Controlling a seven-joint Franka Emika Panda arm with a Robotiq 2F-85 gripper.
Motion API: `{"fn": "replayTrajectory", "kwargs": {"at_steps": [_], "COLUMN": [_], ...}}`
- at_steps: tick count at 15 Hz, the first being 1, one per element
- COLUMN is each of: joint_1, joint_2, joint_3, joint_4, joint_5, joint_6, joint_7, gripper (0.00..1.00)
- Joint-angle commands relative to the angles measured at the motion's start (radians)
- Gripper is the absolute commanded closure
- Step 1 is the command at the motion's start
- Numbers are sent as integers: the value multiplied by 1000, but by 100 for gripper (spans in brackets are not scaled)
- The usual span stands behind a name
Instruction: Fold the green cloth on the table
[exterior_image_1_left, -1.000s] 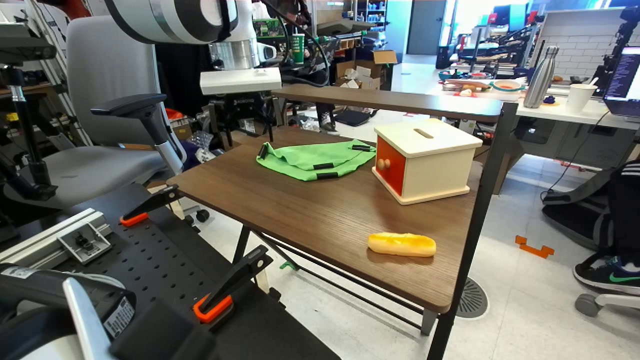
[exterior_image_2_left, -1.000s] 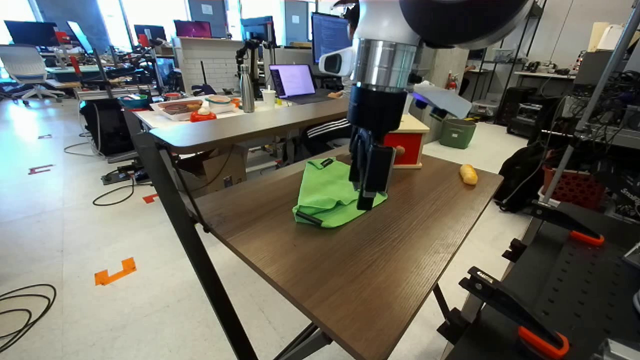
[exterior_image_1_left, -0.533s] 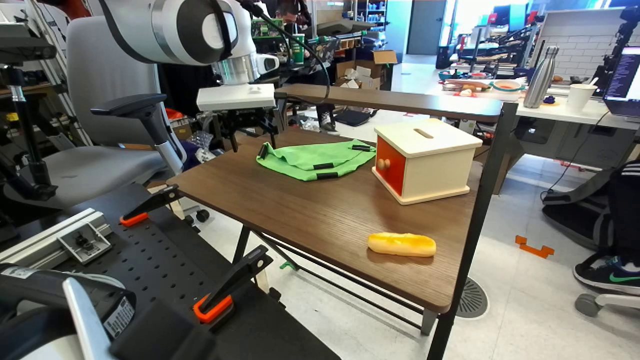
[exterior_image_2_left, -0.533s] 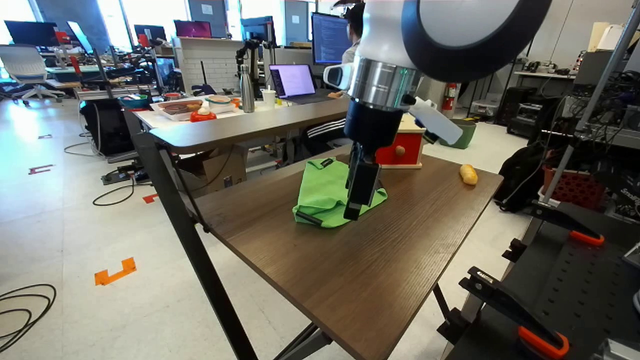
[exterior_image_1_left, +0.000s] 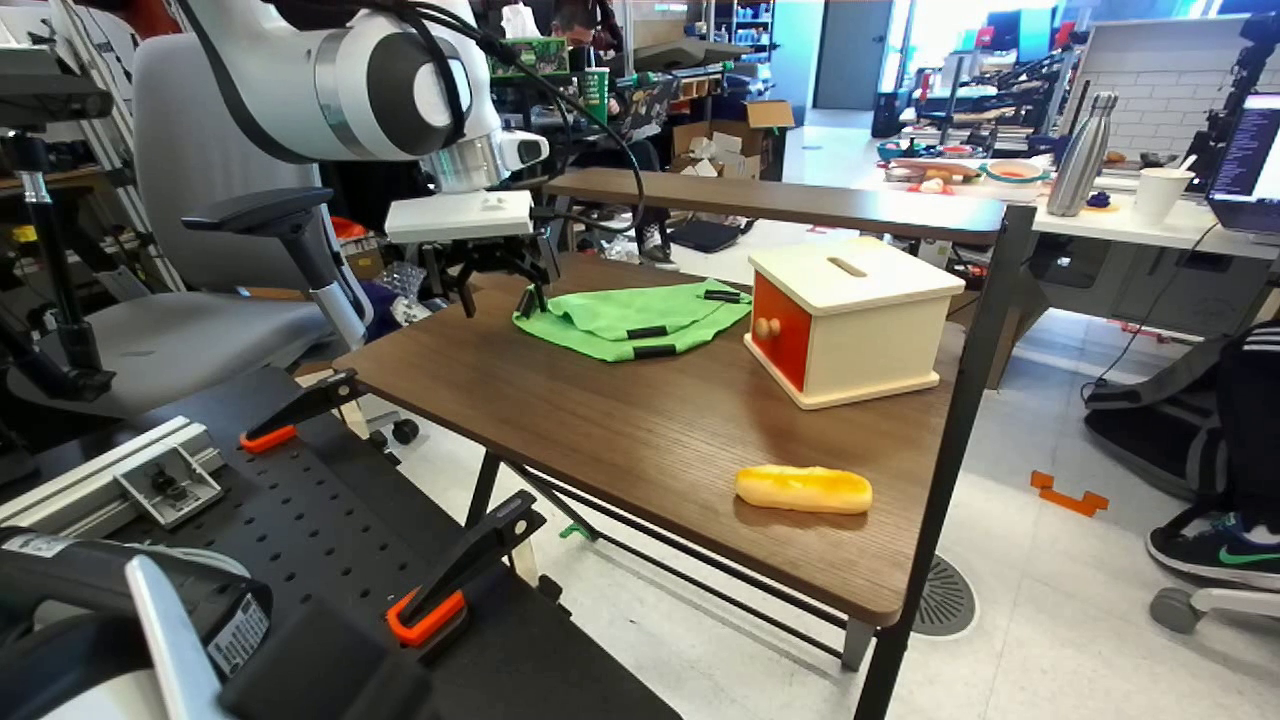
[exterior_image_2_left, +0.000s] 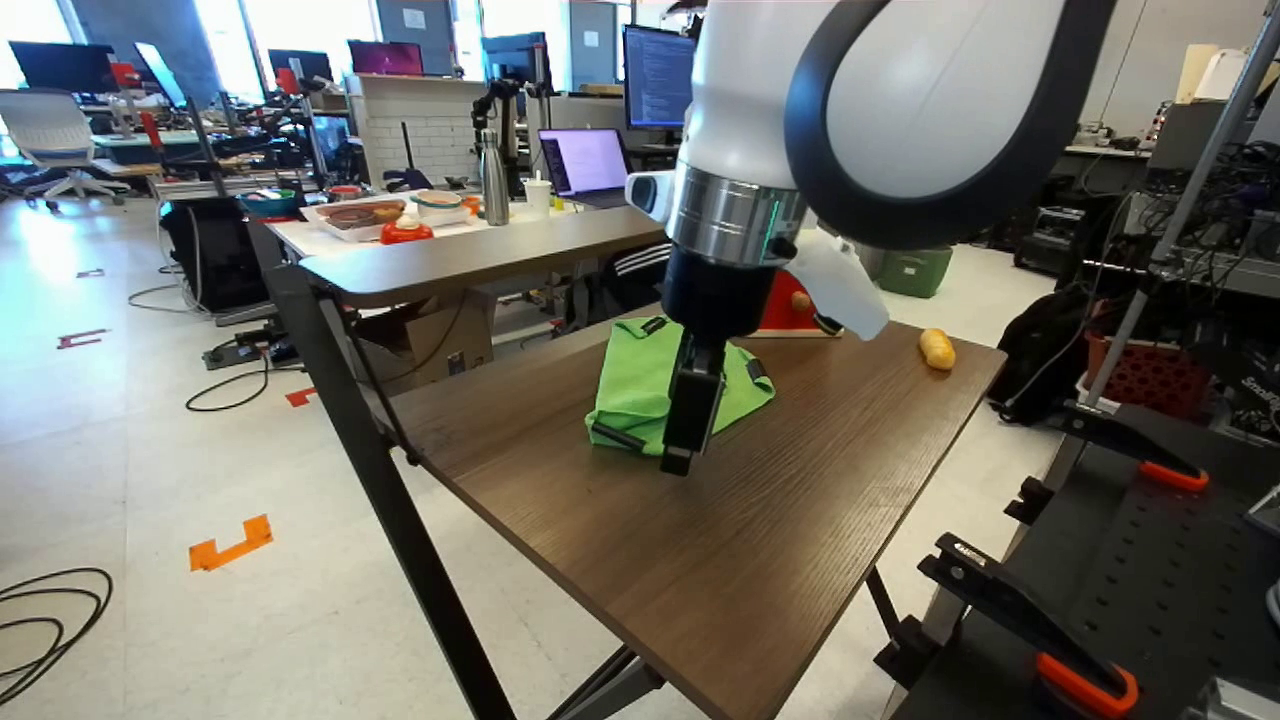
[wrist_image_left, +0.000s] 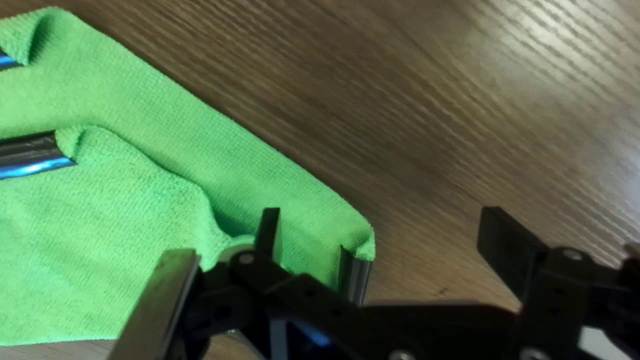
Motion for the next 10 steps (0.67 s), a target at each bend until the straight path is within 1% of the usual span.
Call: {"fn": "replayTrajectory", "kwargs": {"at_steps": [1,4,5,6,9,10], "joint_1": [38,46,52,59,66,66], "joint_2": [52,85,97,107,137,146], "joint_3": [-23,-21,-25,-30,-35,-35], "joint_4": [69,115,129,142,176,186], "joint_5": [-12,-7,-11,-13,-14,-13], "joint_6": [26,22,26,26,21,18], "joint_7": [63,88,94,101,106,106], "gripper": [0,0,25,26,51,58]}}
